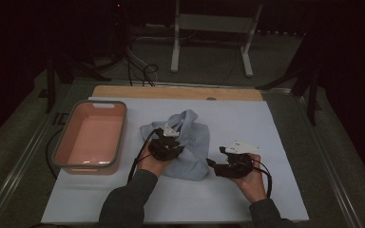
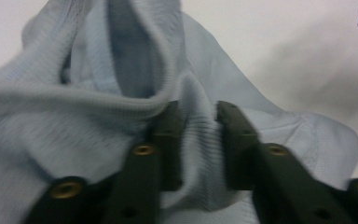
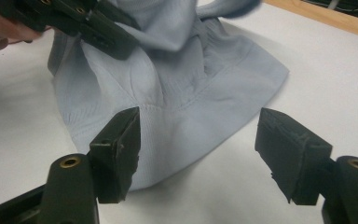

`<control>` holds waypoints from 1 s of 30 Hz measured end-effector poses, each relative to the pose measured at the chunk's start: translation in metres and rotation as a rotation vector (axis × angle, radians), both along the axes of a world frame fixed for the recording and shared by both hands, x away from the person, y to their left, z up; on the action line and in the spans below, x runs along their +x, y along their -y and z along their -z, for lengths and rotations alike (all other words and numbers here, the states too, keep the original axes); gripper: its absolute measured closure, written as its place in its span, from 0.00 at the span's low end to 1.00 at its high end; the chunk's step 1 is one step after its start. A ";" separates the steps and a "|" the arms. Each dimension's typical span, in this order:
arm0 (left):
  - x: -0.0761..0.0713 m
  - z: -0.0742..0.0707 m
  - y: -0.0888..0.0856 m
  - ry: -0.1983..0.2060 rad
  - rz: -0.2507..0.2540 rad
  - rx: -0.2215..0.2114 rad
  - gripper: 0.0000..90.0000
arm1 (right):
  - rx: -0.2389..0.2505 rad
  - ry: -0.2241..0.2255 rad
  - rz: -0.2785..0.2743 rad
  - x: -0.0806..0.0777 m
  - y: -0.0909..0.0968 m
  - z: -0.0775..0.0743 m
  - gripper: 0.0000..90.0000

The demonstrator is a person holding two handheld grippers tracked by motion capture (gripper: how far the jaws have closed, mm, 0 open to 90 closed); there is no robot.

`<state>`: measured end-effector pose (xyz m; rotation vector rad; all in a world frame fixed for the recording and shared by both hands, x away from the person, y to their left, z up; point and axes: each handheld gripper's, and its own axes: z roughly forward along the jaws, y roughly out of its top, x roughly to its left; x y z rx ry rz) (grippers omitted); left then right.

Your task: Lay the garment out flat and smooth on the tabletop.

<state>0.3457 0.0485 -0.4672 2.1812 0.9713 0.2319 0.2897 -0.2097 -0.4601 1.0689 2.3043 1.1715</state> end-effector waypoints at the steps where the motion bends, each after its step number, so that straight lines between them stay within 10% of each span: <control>1: 0.001 0.001 -0.001 -0.003 -0.002 -0.004 0.92 | -0.003 -0.001 -0.004 0.000 -0.001 0.000 0.36; 19: 0.007 -0.010 -0.034 0.008 -0.134 -0.068 0.96 | -0.002 -0.014 -0.019 0.007 -0.010 0.012 0.47; 27: 0.002 -0.011 -0.033 0.015 -0.134 -0.081 0.93 | -0.019 0.006 -0.071 0.012 -0.035 0.009 0.76; 30: -0.002 -0.014 -0.034 0.034 -0.133 -0.083 0.68 | -0.024 0.031 -0.092 0.008 -0.042 0.004 0.98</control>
